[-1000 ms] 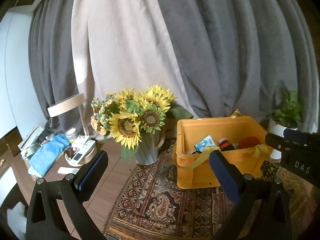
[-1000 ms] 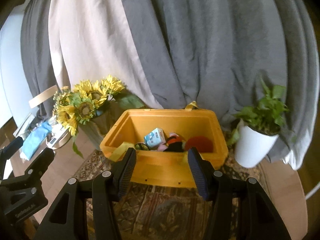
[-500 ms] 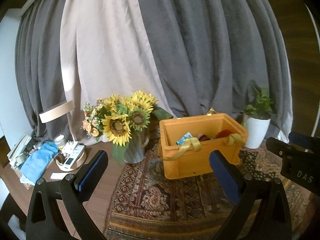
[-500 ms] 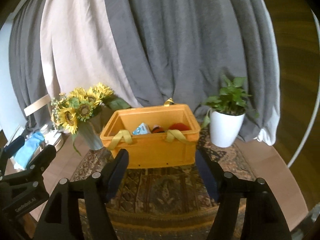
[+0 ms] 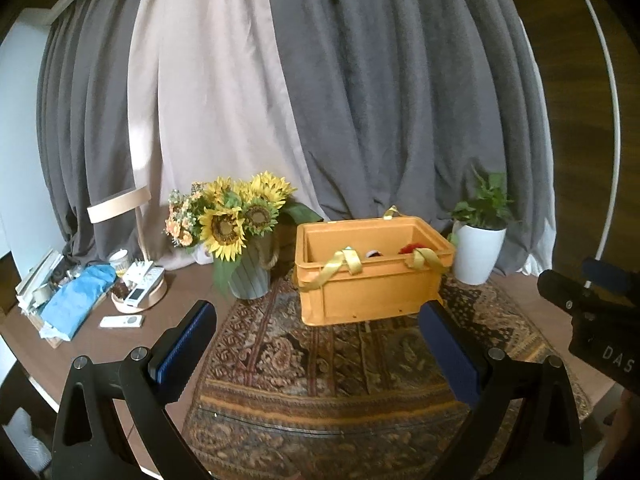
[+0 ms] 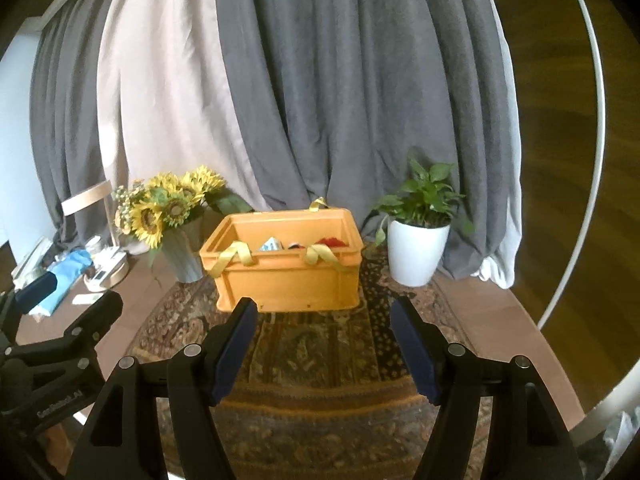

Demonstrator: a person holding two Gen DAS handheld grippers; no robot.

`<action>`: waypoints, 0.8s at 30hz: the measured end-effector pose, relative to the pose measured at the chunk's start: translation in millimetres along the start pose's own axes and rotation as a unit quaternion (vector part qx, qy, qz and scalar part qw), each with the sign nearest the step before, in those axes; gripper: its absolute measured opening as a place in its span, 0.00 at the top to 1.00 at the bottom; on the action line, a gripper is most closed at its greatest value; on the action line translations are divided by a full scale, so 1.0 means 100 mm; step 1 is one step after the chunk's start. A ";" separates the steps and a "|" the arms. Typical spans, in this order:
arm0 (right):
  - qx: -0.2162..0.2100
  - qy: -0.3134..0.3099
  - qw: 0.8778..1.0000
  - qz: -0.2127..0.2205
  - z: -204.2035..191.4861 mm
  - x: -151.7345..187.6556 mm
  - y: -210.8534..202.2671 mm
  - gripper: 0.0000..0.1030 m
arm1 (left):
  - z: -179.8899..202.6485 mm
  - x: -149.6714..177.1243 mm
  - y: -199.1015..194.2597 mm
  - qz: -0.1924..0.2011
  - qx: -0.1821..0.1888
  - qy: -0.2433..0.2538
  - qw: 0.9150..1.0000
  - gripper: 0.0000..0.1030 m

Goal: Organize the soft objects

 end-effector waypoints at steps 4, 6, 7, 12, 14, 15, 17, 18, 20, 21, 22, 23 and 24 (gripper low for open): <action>-0.004 0.006 1.000 0.003 0.07 0.09 -0.20 0.32 | 0.06 0.06 -0.26 0.010 -0.005 0.001 1.000 0.00; -0.006 0.006 1.000 0.007 0.09 0.12 -0.30 0.32 | 0.07 0.08 -0.37 0.014 -0.007 0.001 1.000 0.00; -0.005 0.006 1.000 0.008 0.10 0.14 -0.35 0.32 | 0.08 0.09 -0.43 0.016 -0.008 0.002 1.000 0.00; -0.009 0.004 1.000 0.015 0.11 0.21 -0.58 0.32 | 0.10 0.13 -0.66 0.026 -0.013 0.001 1.000 0.00; -0.010 0.005 1.000 0.017 0.11 0.24 -0.66 0.32 | 0.11 0.15 -0.73 0.027 -0.013 0.002 1.000 0.00; -0.011 0.005 1.000 0.018 0.12 0.26 -0.71 0.32 | 0.12 0.16 -0.77 0.028 -0.012 0.001 1.000 0.00; -0.013 0.006 1.000 0.019 0.13 0.28 -0.76 0.32 | 0.13 0.19 -0.86 0.029 -0.012 0.002 0.999 0.00; -0.013 0.007 1.000 0.019 0.13 0.30 -0.80 0.32 | 0.14 0.20 -0.88 0.030 -0.012 0.003 0.999 0.00; -0.013 0.008 1.000 0.018 0.14 0.34 -0.85 0.32 | 0.15 0.22 -0.95 0.031 -0.012 0.004 0.999 0.00; -0.015 0.010 1.000 0.017 0.14 0.36 -0.88 0.32 | 0.16 0.23 -0.97 0.031 -0.011 0.004 0.999 0.00; -0.015 0.010 1.000 0.017 0.14 0.38 -0.90 0.32 | 0.17 0.24 -1.00 0.032 -0.011 0.005 0.999 0.00; -0.015 0.010 1.000 0.016 0.15 0.39 -0.92 0.32 | 0.17 0.25 -1.03 0.032 -0.011 0.005 0.999 0.00; -0.015 0.010 1.000 0.015 0.15 0.41 -0.95 0.32 | 0.17 0.26 -1.05 0.032 -0.010 0.005 0.999 0.00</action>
Point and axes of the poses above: each gripper's, at about its wrist camera, not at the fingertips, and y roughly the way its jaws point, z to its right, x to its underside, the point moved 10 cm from there along y, roughly the way its jaws point, and after that the axes turned 3 degrees about -x, right-handed, at the moved point
